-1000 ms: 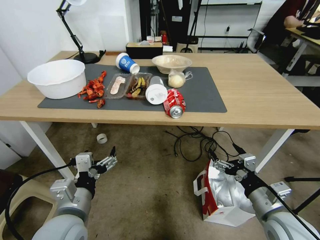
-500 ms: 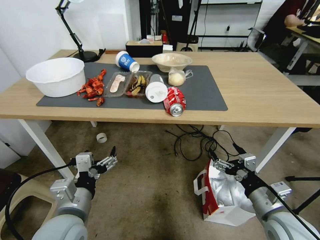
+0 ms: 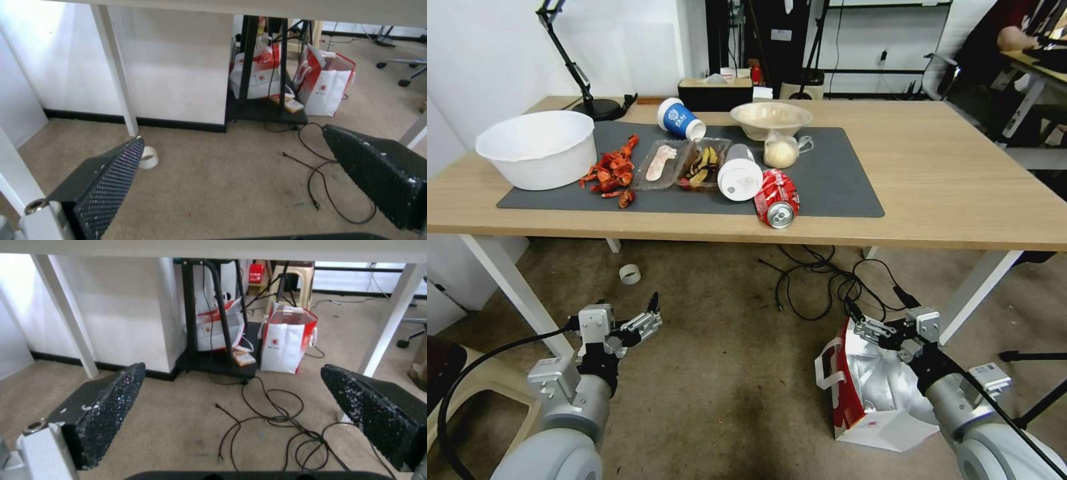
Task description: Pick up the food delivery bag from the floor and place it on the table.
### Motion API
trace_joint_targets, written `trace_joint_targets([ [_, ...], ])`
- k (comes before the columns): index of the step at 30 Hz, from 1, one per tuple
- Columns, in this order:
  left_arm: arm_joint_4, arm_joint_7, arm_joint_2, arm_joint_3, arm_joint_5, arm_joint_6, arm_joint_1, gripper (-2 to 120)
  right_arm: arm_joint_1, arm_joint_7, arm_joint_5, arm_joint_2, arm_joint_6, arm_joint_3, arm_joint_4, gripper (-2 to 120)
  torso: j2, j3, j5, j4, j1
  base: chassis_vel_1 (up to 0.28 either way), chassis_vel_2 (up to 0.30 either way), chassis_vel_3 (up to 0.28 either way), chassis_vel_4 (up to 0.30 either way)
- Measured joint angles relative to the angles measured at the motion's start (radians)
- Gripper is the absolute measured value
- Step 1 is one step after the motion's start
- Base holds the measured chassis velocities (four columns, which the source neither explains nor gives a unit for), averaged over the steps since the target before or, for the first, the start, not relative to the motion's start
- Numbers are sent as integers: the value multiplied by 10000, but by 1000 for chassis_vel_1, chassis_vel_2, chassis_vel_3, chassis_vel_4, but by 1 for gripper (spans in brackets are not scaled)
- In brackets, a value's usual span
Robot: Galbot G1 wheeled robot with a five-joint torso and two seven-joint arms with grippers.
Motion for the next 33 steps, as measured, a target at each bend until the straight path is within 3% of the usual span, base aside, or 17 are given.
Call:
trace_joint_targets([
  [33,36,57,-2,-12,78,1,-19,100,35,0,-13,20,23,-42,-134,100,-650,-410,0,0,-239,0,0,0,0],
])
